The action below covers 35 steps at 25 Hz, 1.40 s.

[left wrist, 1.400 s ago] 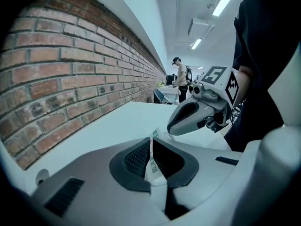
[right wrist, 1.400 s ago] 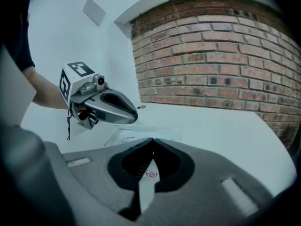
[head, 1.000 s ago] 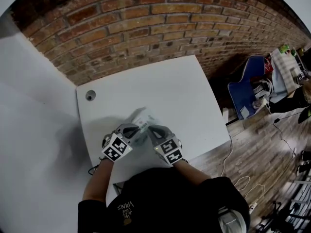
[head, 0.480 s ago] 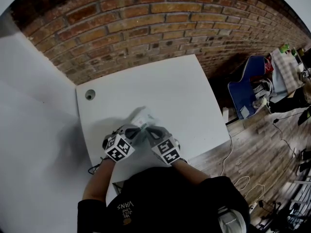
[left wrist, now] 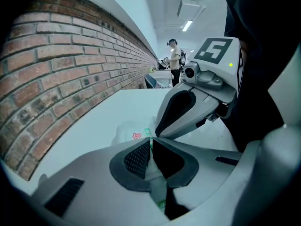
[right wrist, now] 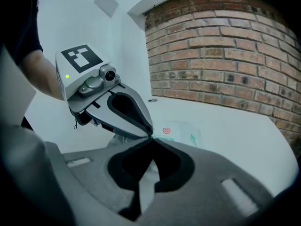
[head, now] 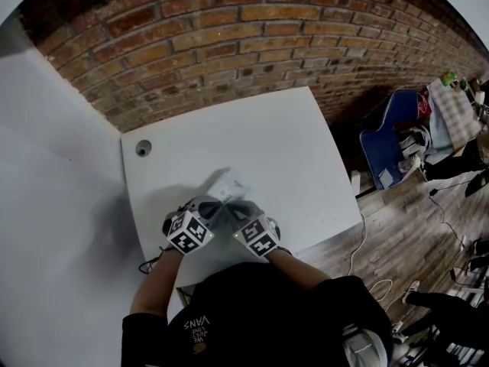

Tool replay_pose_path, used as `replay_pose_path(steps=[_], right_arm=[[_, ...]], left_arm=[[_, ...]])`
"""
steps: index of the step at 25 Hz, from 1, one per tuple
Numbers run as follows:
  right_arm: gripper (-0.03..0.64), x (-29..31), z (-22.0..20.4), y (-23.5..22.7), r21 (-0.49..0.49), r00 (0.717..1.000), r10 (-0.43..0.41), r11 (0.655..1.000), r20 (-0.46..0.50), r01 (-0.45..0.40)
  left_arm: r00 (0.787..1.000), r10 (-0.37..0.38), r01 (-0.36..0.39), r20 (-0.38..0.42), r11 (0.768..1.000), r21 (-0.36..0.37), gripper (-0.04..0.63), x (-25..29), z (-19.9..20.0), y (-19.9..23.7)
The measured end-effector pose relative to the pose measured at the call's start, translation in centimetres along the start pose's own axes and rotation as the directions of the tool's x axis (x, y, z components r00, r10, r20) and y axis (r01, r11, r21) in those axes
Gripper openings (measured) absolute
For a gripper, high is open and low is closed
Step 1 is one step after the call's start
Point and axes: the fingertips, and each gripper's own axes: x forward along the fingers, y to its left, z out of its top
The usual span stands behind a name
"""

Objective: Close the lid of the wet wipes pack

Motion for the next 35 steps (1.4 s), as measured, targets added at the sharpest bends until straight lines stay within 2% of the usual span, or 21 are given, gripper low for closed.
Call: replay_pose_path(steps=[9, 23, 28, 35], right_arm=[[-0.002, 0.7, -0.6, -0.1, -0.006, 0.999, 0.015, 1.000, -0.034, -0.016], [-0.002, 1.1, -0.7, -0.1, -0.102, 0.996, -0.005, 0.995, -0.091, -0.005], [0.000, 1.1, -0.6, 0.1, -0.138, 0.993, -0.018, 0.990, -0.114, 0.002], [0.000, 1.4, -0.8, 0.1, -0.167, 0.984, -0.022, 0.986, -0.176, -0.007]], left_arm=[[1.000, 0.001, -0.001, 0.001, 1.000, -0.012, 0.024, 0.3, -0.2, 0.1], [1.000, 0.002, -0.001, 0.009, 1.000, -0.023, 0.023, 0.4, -0.3, 0.1], [1.000, -0.002, 0.003, 0.015, 0.999, -0.047, 0.023, 0.2, -0.1, 0.2], [0.998, 0.056, -0.051, 0.041, 0.993, -0.109, 0.024, -0.9, 0.0, 1.5]])
